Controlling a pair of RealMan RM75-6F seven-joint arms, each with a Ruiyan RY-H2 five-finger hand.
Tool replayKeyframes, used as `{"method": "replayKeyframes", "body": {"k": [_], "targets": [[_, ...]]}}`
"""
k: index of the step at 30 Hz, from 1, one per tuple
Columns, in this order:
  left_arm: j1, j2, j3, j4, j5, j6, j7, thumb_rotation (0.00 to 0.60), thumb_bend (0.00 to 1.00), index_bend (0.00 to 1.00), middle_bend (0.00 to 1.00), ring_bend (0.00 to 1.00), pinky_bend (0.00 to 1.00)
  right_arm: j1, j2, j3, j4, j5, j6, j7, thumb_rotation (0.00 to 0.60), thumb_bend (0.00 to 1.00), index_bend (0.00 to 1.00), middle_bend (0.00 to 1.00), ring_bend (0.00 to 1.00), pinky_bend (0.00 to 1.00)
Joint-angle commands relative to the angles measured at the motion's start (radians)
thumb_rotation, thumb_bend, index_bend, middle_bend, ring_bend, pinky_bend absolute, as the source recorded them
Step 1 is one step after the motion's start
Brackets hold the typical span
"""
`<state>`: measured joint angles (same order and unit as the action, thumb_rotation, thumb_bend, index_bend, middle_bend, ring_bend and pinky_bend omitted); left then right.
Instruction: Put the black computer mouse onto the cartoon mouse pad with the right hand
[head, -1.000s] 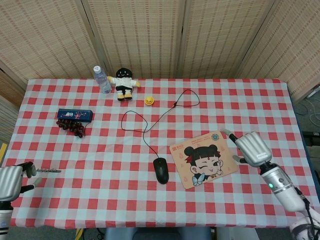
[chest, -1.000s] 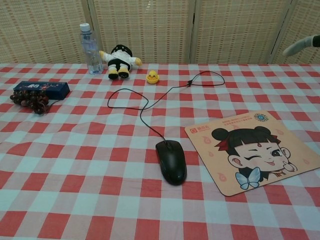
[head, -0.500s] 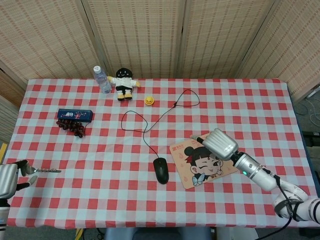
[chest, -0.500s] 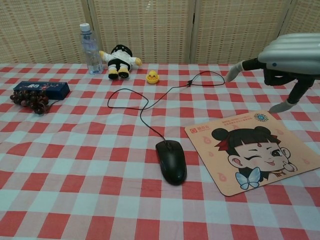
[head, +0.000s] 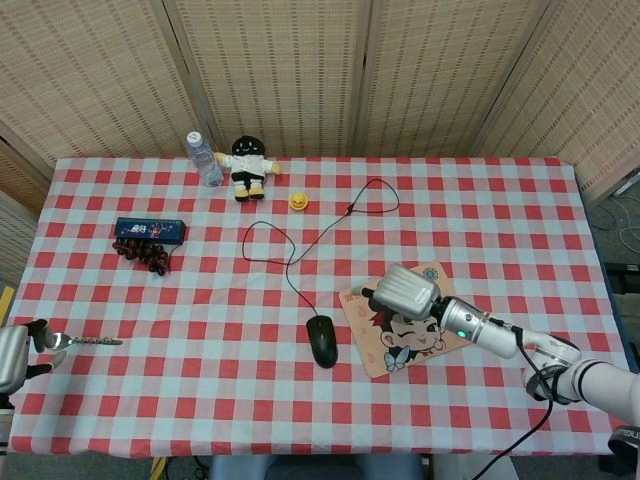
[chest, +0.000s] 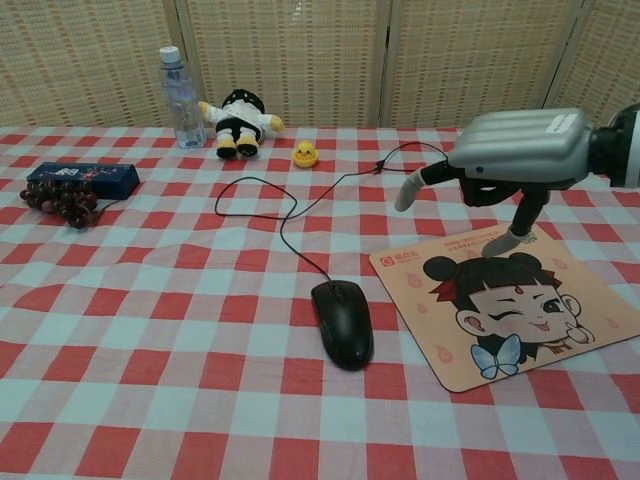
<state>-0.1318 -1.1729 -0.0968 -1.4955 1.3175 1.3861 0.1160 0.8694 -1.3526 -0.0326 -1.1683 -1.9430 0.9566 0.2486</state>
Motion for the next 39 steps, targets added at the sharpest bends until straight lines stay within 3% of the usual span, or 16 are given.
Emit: {"method": "replayKeyframes", "body": {"k": [1, 24, 39], "targets": [[0.003, 0.0, 0.001, 0.006, -0.004, -0.001, -0.006, 0.6, 0.17, 0.83, 0.68, 0.87, 0.92, 0.038, -0.041, -0.028, 0.055, -0.03, 0.029, 0.054, 0.6, 0.0, 0.23, 1.0, 0.97, 1.0], [0.019, 0.028, -0.006, 0.001, -0.022, 0.006, -0.03, 0.6, 0.17, 0.83, 0.68, 0.87, 0.92, 0.173, -0.213, -0.132, 0.278, -0.065, 0.066, 0.192, 0.6, 0.0, 0.23, 1.0, 0.97, 1.0], [0.016, 0.025, -0.016, 0.023, -0.054, -0.018, -0.039, 0.6, 0.17, 0.83, 0.68, 0.87, 0.92, 0.226, -0.313, -0.188, 0.425, -0.101, 0.153, 0.247, 0.6, 0.0, 0.23, 1.0, 0.97, 1.0]]}}
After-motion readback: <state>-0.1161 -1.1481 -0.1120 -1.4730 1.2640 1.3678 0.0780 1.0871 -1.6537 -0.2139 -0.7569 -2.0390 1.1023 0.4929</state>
